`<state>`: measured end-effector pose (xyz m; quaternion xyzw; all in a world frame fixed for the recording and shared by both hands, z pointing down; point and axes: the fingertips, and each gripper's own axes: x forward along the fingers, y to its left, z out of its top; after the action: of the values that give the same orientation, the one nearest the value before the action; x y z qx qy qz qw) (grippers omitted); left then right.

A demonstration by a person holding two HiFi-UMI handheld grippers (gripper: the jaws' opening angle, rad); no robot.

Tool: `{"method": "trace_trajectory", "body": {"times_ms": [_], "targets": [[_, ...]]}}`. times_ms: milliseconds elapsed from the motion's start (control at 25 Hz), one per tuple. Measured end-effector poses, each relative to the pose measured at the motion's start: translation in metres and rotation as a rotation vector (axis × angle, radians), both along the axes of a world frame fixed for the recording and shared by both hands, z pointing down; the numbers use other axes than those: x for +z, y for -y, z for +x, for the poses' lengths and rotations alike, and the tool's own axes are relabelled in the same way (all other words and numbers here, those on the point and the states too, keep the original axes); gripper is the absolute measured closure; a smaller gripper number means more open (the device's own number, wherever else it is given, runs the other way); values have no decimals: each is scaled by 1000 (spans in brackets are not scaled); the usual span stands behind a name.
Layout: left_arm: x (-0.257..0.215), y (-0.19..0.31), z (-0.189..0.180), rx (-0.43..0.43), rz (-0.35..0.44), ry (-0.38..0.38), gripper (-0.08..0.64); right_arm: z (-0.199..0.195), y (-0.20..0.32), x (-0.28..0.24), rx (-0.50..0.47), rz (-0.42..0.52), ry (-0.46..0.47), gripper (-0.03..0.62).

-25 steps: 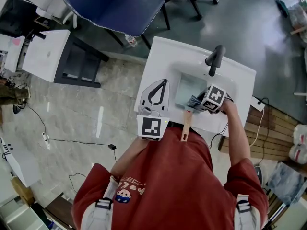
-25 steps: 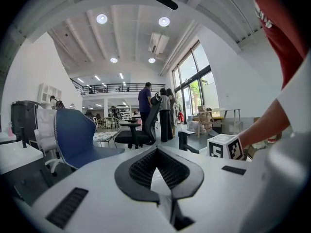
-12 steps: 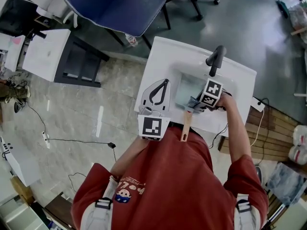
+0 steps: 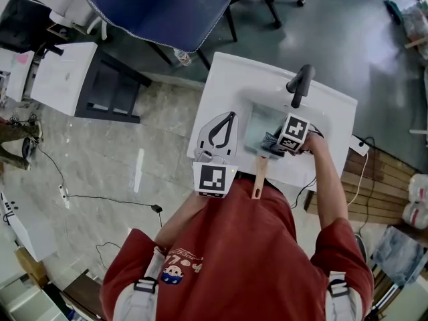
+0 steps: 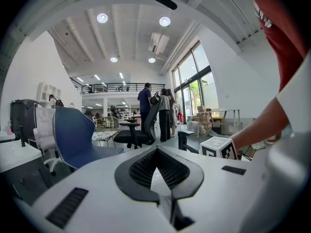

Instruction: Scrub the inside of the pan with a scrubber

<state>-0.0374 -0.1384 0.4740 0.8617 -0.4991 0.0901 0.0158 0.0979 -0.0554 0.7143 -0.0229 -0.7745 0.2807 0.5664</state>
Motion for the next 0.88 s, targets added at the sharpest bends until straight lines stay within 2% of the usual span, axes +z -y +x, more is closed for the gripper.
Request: {"method": "trace_trajectory", "body": {"times_ms": [360, 480, 680, 880], "targets": [[-2, 1, -2, -5, 4, 2, 548, 15, 36, 19, -15, 265, -116, 440], [-2, 3, -2, -6, 4, 1, 548, 11, 44, 26, -2, 331, -115, 440], [0, 2, -1, -2, 0, 1, 548, 15, 60, 37, 12, 414, -164, 440], [-1, 0, 1, 0, -14, 5, 548, 21, 79, 50, 16, 563, -203, 440]]}}
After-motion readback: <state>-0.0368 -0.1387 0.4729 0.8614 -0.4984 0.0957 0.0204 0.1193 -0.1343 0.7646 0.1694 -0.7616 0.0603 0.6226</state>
